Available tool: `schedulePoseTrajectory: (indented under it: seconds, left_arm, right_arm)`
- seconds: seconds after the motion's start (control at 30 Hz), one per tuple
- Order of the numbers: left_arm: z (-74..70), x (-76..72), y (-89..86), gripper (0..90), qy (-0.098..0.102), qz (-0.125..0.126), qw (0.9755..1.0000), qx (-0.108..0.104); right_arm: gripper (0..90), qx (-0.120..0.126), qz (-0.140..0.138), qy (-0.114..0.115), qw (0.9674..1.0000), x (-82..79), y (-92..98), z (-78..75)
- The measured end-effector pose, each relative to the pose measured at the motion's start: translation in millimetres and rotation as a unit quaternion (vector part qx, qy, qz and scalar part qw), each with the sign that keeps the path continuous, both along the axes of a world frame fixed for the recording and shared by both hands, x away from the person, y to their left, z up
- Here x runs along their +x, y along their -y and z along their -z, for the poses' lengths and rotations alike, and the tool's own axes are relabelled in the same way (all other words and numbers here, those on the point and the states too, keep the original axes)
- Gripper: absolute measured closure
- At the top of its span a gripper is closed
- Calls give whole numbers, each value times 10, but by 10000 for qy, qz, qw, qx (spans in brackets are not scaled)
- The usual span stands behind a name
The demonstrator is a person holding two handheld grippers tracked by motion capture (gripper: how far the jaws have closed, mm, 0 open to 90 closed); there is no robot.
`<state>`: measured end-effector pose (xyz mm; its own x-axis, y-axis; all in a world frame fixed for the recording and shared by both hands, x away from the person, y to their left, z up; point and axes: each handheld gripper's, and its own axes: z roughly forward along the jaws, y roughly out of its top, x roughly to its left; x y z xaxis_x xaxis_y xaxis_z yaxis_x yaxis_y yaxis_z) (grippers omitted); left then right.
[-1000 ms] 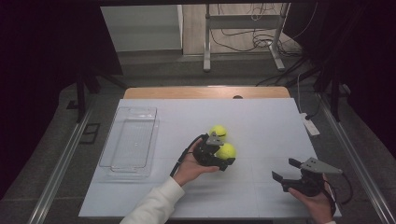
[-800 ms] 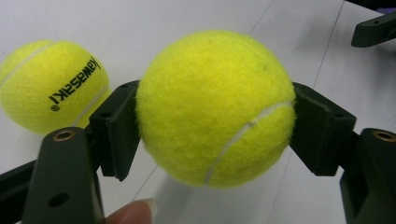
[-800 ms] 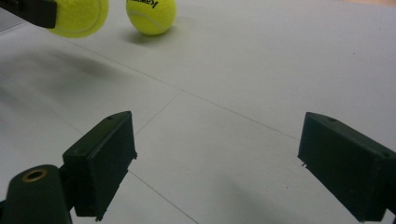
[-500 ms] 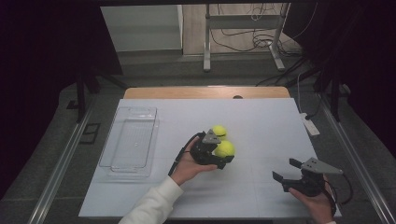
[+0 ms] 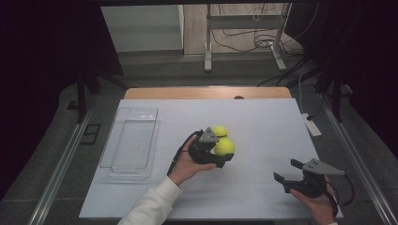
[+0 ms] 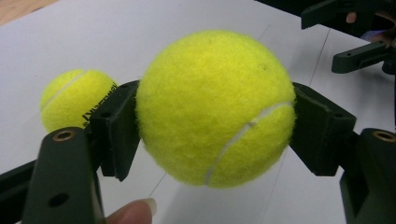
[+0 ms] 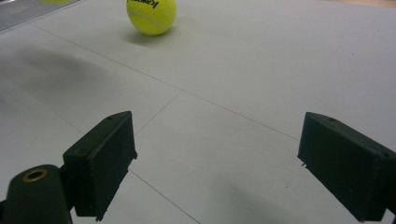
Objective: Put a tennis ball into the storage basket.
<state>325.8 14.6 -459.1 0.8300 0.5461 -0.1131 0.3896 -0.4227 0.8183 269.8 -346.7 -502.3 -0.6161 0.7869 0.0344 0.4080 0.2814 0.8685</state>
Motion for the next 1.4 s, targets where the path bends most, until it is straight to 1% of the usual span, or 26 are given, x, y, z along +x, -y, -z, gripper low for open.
schedulePoseTrajectory:
  seconds: [0.73, 1.03, 1.4]
  left_arm:
    - [-169, -26, -137, 266, 161, -153, 9995, -210]
    - [-239, -34, -203, 266, 240, -216, 9990, -298]
    - [-297, -25, -285, 266, 284, -323, 9983, -399]
  right_arm:
    - [113, 11, 21, 18, 10000, -7, 3, -8]
    - [113, 3, 21, 6, 10000, -10, -1, -7]
    - [113, -1, 22, 1, 10000, -8, 0, -2]
